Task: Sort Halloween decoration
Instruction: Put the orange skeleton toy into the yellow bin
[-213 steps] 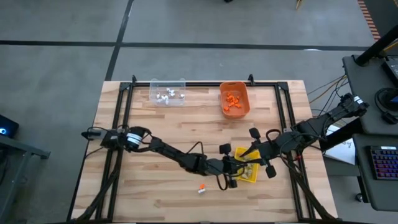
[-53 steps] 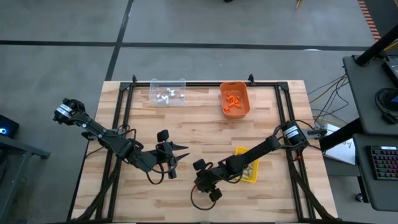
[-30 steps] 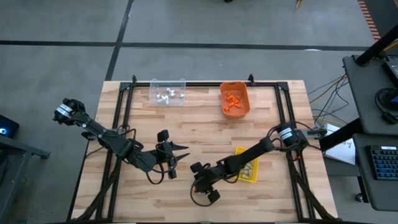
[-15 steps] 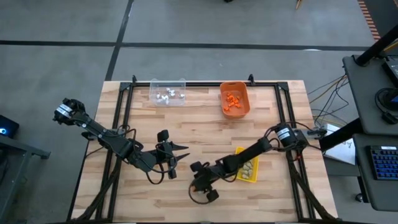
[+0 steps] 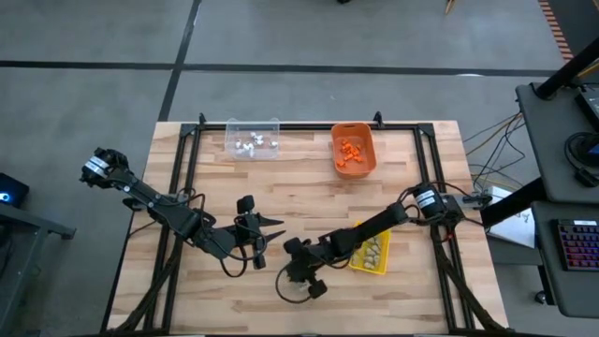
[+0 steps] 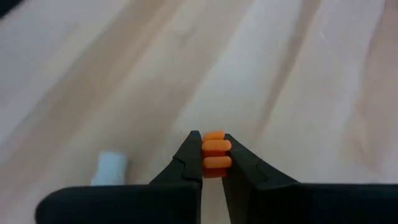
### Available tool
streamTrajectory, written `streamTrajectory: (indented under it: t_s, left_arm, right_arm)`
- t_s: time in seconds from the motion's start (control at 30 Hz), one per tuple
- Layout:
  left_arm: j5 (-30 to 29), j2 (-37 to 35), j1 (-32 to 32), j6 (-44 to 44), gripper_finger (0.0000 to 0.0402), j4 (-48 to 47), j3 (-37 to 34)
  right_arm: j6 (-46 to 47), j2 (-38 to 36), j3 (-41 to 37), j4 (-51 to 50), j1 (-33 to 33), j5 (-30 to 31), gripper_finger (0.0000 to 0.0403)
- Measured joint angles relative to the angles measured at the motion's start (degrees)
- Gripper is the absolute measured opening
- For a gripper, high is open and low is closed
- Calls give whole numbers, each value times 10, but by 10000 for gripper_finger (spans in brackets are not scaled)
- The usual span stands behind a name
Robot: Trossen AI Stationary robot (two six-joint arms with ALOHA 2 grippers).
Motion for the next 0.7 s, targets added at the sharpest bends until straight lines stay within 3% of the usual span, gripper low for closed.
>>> streamTrajectory:
  t_s: [0.13,0.37,0.7]
  left_arm:
    - [0,0,0,10,91,0,0]
    - [0,0,0,14,91,-2,0]
    - [0,0,0,14,91,-4,0]
  right_arm:
    - [-22,-27,32,-108,-12,24,22]
    - [-57,-100,62,-306,-58,144,27]
    - [-35,-235,44,-452,-241,166,28]
